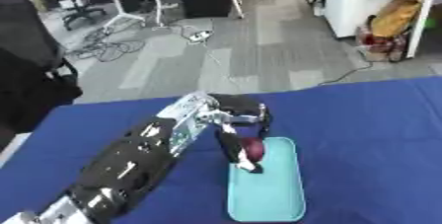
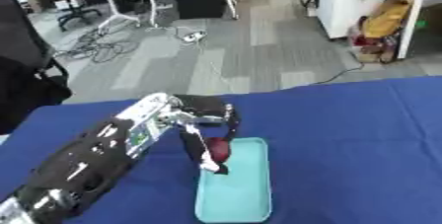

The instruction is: Pick up objects on the table and place them in the box.

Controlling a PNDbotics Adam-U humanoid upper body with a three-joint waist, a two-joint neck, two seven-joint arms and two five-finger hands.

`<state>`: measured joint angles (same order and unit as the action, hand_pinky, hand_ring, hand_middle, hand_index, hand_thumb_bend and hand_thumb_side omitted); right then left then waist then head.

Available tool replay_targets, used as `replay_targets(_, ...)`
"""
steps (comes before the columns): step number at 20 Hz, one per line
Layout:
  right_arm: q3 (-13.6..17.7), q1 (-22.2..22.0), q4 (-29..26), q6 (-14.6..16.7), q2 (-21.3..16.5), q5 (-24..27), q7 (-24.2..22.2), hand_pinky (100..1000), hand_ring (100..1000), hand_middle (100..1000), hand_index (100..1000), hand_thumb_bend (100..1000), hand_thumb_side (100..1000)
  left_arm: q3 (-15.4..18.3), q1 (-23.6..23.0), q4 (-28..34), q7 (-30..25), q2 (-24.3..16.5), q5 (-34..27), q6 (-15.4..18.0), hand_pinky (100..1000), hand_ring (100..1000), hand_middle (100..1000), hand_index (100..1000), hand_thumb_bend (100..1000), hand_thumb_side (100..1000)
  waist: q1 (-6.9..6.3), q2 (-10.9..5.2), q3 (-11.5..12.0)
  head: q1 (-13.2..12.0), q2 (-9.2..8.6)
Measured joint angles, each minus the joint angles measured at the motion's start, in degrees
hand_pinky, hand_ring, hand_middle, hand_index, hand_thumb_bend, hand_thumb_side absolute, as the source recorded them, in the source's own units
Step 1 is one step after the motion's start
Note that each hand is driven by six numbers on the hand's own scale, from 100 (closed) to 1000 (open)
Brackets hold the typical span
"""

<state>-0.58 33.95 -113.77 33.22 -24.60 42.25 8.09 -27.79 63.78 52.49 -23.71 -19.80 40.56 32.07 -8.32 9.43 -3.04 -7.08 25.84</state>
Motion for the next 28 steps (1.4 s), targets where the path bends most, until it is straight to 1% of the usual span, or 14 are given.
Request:
replay_targets(1, 0.0, 0.0, 0.0, 0.0, 0.0, 0.0, 0.0, 351, 397, 438, 601, 100, 888, -0.05, 0.0, 0.21, 0.17, 0.0, 0.0, 0.71, 100, 489, 659, 801, 313, 867, -0.01, 0.0, 0.0, 0.0, 0.0)
replay_targets(2, 0.0, 0.0, 0.0, -0.01, 0.0, 0.0, 0.0, 351, 397, 438, 601, 100, 887, -0.13, 0.0, 0.24, 0.28, 0.0, 0.04, 1.32, 165, 576, 740, 845, 330, 933, -0.02, 0.0, 0.0, 0.0, 0.0)
replay_targets(3, 0.0, 0.0, 0.0, -0.01, 0.0, 0.0, 0.0, 351, 397, 438, 601, 100, 888, -0.21, -0.01, 0.24, 0.26, -0.02, 0.25, 1.81, 109, 527, 697, 824, 321, 906, -0.02, 0.0, 0.0, 0.0, 0.0)
replay_targets(4, 0.0, 0.0, 0.0, -0.02, 0.0, 0.0, 0.0, 351, 397, 438, 601, 100, 888, -0.29, -0.01, 0.26, 0.14, -0.03, 0.48, 2.19, 282, 646, 803, 882, 354, 989, -0.02, 0.0, 0.0, 0.01, 0.0)
replay_targets(5, 0.0, 0.0, 0.0, -0.02, 0.0, 0.0, 0.0, 351, 397, 438, 601, 100, 889, -0.3, -0.02, 0.29, -0.04, -0.07, 0.84, 2.5, 367, 698, 840, 899, 359, 1000, -0.03, 0.0, 0.01, 0.01, 0.0)
replay_targets(6, 0.0, 0.0, 0.0, -0.02, 0.0, 0.0, 0.0, 351, 397, 438, 601, 100, 889, -0.3, -0.04, 0.43, -0.29, -0.14, 1.2, 2.76, 433, 738, 869, 915, 357, 1000, -0.04, 0.0, 0.02, 0.02, 0.0)
replay_targets(8, 0.0, 0.0, 0.0, -0.02, 0.0, 0.0, 0.0, 351, 397, 438, 601, 100, 889, -0.29, -0.13, 0.73, -0.58, -0.4, 1.52, 3.04, 465, 756, 881, 920, 312, 1000, -0.04, 0.0, 0.06, 0.03, 0.0)
replay_targets(9, 0.0, 0.0, 0.0, -0.01, 0.0, 0.0, 0.01, 351, 397, 438, 601, 100, 879, -0.25, -0.41, 1.05, -0.55, -0.45, 1.52, 3.05, 463, 754, 877, 920, 348, 986, -0.05, 0.0, 0.19, 0.05, 0.0)
replay_targets(10, 0.01, 0.0, 0.0, -0.01, 0.0, 0.0, 0.01, 351, 397, 438, 601, 100, 889, -0.17, -0.88, 1.56, -0.29, -0.66, 1.4, 2.97, 456, 745, 872, 914, 260, 990, -0.07, 0.0, 0.34, 0.09, 0.0)
replay_targets(13, 0.03, -0.02, 0.0, 0.0, -0.04, -0.06, 0.07, 351, 397, 438, 601, 100, 889, 0.48, -3.23, 4.35, 1.21, -2.75, -0.41, 1.48, 425, 697, 839, 894, 182, 908, -0.26, 0.0, 0.92, 0.54, -0.03)
replay_targets(15, 0.08, -0.11, 0.0, 0.03, -0.09, -0.24, 0.11, 351, 397, 438, 601, 100, 889, 0.97, -5.97, 8.12, 2.85, -5.06, -3.25, -0.56, 368, 622, 774, 839, 115, 766, -0.37, -0.01, 1.63, 0.74, -0.68)
replay_targets(18, 0.37, -0.67, 0.0, 0.2, -0.41, -0.76, 0.2, 350, 397, 438, 603, 100, 888, 2.61, -11.37, 16.6, 7.43, -9.36, -9.53, -5.63, 243, 504, 661, 773, 100, 738, -0.35, -0.01, 2.63, 1.18, -2.28)
replay_targets(24, 1.26, -2.22, 0.0, 1.06, -1.3, -2.07, 0.57, 348, 397, 437, 604, 100, 886, 7.55, -30.34, 38.18, 16.42, -16.53, -22.33, -17.69, 205, 443, 582, 745, 100, 684, 0.94, -0.01, 4.59, 3.12, -5.54)
replay_targets(28, 1.82, -3.76, 0.0, 1.88, -1.91, -3.1, 0.8, 346, 397, 437, 605, 100, 884, 13.69, -42.39, 49.85, 21.97, -12.3, -28.99, -22.27, 220, 418, 550, 724, 100, 655, 2.28, -0.01, 6.37, 4.64, -6.61)
